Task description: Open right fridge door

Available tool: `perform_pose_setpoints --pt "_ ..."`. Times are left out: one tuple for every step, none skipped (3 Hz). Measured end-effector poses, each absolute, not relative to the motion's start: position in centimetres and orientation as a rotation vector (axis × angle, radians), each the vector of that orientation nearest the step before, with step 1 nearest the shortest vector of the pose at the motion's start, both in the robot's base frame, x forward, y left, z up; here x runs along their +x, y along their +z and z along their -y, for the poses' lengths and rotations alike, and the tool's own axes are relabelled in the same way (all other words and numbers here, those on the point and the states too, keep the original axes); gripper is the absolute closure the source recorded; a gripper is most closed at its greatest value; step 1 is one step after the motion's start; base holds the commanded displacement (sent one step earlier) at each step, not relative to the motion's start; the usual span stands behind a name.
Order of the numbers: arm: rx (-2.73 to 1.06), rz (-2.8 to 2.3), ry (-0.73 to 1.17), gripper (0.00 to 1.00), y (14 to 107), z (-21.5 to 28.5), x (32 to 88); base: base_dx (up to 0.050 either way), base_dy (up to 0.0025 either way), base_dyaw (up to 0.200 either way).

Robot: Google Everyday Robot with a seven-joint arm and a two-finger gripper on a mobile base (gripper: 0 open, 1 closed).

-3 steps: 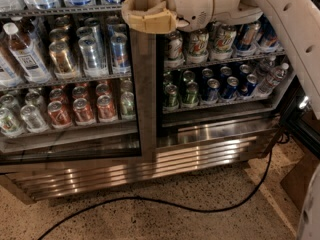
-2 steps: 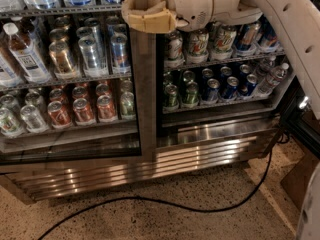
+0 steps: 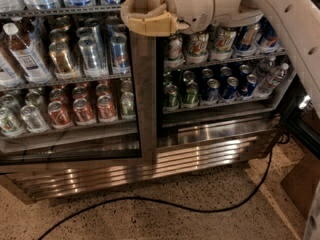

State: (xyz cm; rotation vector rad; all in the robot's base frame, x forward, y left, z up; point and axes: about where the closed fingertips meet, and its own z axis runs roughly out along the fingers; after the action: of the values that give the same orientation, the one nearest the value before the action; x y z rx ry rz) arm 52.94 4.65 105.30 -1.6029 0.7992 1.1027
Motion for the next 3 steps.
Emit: perform_pose_setpoints --pt "-1.603 -0.799 1.102 0.39 105.2 -4.7 52.9 0.0 0.0 0.0" --pt "-1.601 -0.796 1.101 0.62 105.2 -4.7 52.8 0.0 0.0 0.0" --pt "-1.604 -0.799 1.096 0.86 105.4 -4.6 51.5 0.0 0.0 0.0"
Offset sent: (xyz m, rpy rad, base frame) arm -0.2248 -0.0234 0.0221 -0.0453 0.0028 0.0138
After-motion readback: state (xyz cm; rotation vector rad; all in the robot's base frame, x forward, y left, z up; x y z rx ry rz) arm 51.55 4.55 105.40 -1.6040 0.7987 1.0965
